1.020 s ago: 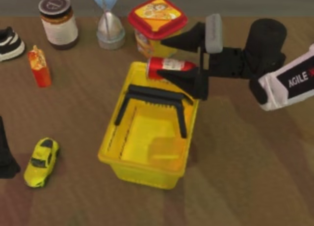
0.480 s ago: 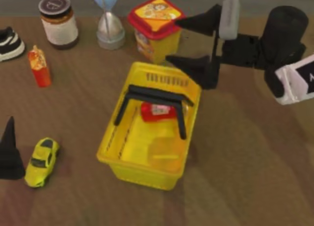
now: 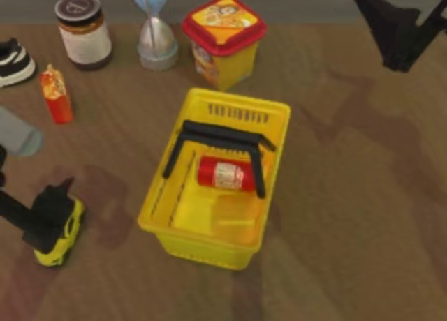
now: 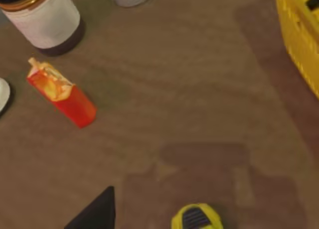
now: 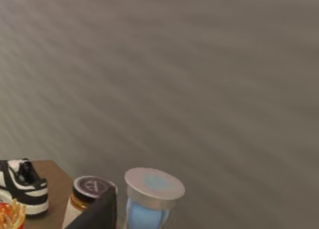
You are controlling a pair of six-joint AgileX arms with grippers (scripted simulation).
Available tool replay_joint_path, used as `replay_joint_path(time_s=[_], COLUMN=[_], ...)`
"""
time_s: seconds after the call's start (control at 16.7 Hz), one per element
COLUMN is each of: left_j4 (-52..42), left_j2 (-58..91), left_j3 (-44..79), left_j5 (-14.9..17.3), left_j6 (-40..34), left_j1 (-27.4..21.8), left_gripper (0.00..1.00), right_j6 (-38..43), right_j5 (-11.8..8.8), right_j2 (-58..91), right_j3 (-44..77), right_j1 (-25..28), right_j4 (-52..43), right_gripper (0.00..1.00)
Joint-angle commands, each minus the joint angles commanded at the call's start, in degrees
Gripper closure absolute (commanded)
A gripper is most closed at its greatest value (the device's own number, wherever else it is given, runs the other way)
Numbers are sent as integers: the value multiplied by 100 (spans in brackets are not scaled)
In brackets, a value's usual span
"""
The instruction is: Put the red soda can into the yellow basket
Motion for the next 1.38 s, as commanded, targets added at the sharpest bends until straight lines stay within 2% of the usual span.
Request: replay_joint_path(time_s=[0.24,0.42,0.6,0.72,0.84,1.02,1.2,1.38], left_j4=[-1479,-2540,-3464,-3981,-4391,-4819,-5033,-5062], left_j2=[2149,3789,5332,6266,7062,7990,8522,8605], left_j3=[1898,3397,4865,5787,6594,7563,8120,8204], left_j5=[49,34,-31,-102,-184,-310,-400,-416], left_j6=[1124,1956,2720,3176,3560,4001,4253,4291], left_j1=[-630,-1092,-1515,-1766,-1978,-2219,-2357,-2377], left_gripper=[0,0,0,0,0,0,0,0], right_j6=[-142,-113,20,147,287,484,616,637], right_j5=[1183,1992,2709,3105,3432,3774,3952,3976], right_j2=[-2648,-4424,-5973,-6849,-7552,-8268,-8642,-8692], right_j3=[-1344,-2275,-3115,-3591,-3994,-4430,-4666,-4698], right_j1=[-376,-570,-696,-741,-762,-755,-733,-728], right_j4=[-959,-1826,-2778,-3404,-3993,-4716,-5156,-5224], right_gripper=[0,0,0,0,0,0,0,0])
